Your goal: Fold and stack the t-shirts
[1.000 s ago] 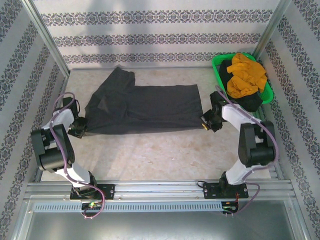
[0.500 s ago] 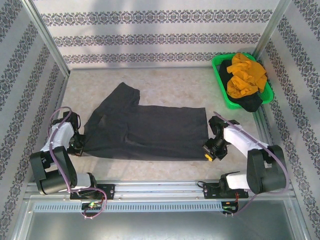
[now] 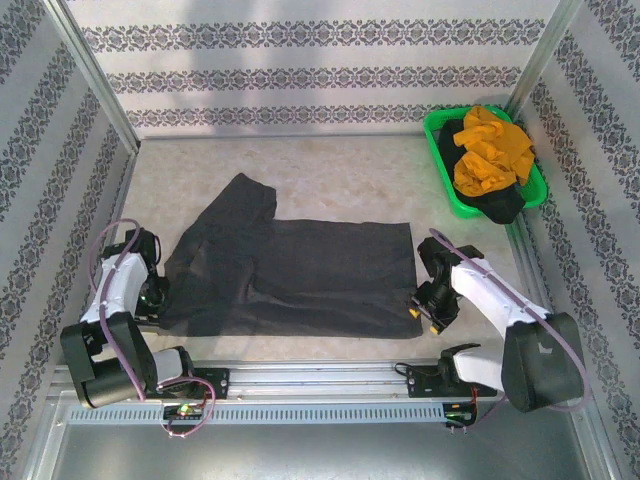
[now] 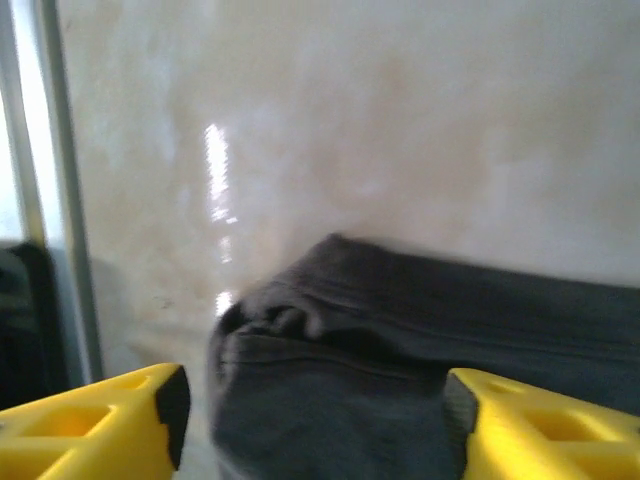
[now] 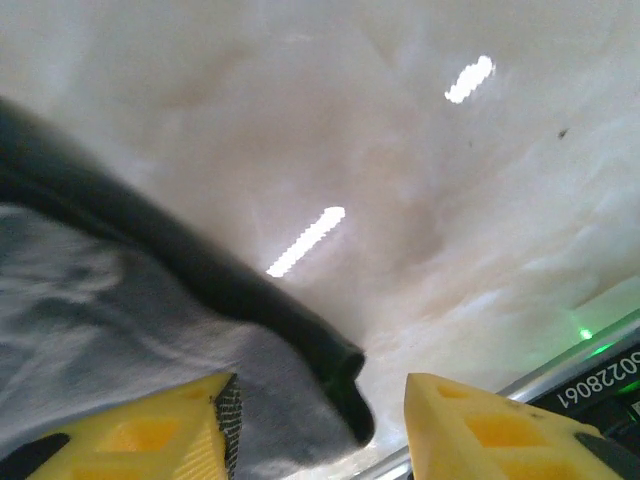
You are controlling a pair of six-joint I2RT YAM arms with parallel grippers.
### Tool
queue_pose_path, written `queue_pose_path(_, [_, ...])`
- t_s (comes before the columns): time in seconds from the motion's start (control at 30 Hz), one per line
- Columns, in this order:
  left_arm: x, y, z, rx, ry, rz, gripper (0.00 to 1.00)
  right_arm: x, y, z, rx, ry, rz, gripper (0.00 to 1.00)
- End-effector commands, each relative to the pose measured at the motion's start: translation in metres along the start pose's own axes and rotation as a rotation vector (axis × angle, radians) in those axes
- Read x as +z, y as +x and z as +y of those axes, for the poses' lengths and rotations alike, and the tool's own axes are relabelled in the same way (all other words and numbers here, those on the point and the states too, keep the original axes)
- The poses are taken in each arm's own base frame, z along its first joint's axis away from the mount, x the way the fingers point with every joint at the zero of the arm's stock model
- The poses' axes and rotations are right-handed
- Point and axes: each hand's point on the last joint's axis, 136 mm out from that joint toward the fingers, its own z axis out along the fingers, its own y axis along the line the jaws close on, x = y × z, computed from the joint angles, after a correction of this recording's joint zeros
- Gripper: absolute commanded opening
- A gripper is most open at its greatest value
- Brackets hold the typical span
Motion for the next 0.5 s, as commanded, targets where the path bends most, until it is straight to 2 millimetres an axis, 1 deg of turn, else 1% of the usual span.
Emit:
queue_pose_path(0.0, [-0.055, -0.024, -0.064, 0.065, 0.267, -0.129, 0.67, -0.041, -0.026, 0.035, -0.076, -0.151, -0.181, 0.49])
queue_pose_path(0.07, [-0.082, -0.018, -0.125, 0.23, 0.428, -0.115, 0.63, -0.058, -0.04, 0.08, -0.194, -0.322, -0.258, 0.52])
queue_pose_path(0.1, [-0.092, -0.011, -0.148, 0.324, 0.47, -0.111, 0.63, -0.063, -0.047, 0.095, -0.24, -0.356, -0.287, 0.52])
queue_pose_path(0.13, [-0.1, 0.003, -0.179, 0.45, 0.531, -0.094, 0.64, -0.068, -0.056, 0.111, -0.291, -0.362, -0.328, 0.52])
queue_pose_path(0.17, [-0.107, 0.019, -0.205, 0.553, 0.575, -0.074, 0.64, -0.068, -0.066, 0.124, -0.337, -0.332, -0.357, 0.52])
queue_pose_path(0.2, [-0.106, 0.034, -0.223, 0.626, 0.597, -0.047, 0.64, -0.07, -0.075, 0.135, -0.364, -0.304, -0.378, 0.51])
queue_pose_path(0.23, [-0.112, 0.052, -0.247, 0.705, 0.661, -0.015, 0.64, -0.067, -0.086, 0.146, -0.381, -0.265, -0.388, 0.5])
queue_pose_path(0.27, [-0.111, 0.068, -0.267, 0.764, 0.701, 0.014, 0.64, -0.068, -0.097, 0.16, -0.395, -0.238, -0.406, 0.5])
queue_pose_path(0.3, [-0.113, 0.078, -0.281, 0.796, 0.727, 0.033, 0.64, -0.072, -0.107, 0.174, -0.401, -0.24, -0.429, 0.5])
queue_pose_path(0.33, [-0.114, 0.089, -0.299, 0.836, 0.767, 0.051, 0.64, -0.07, -0.119, 0.191, -0.409, -0.232, -0.447, 0.5])
queue_pose_path(0.37, [-0.117, 0.096, -0.313, 0.872, 0.797, 0.049, 0.64, -0.069, -0.13, 0.203, -0.41, -0.225, -0.463, 0.5])
queue_pose_path(0.4, [-0.119, 0.1, -0.324, 0.901, 0.813, 0.038, 0.64, -0.067, -0.139, 0.212, -0.405, -0.215, -0.474, 0.5])
queue_pose_path(0.47, [-0.12, 0.109, -0.348, 0.966, 0.857, 0.024, 0.64, -0.06, -0.159, 0.221, -0.367, -0.183, -0.472, 0.49])
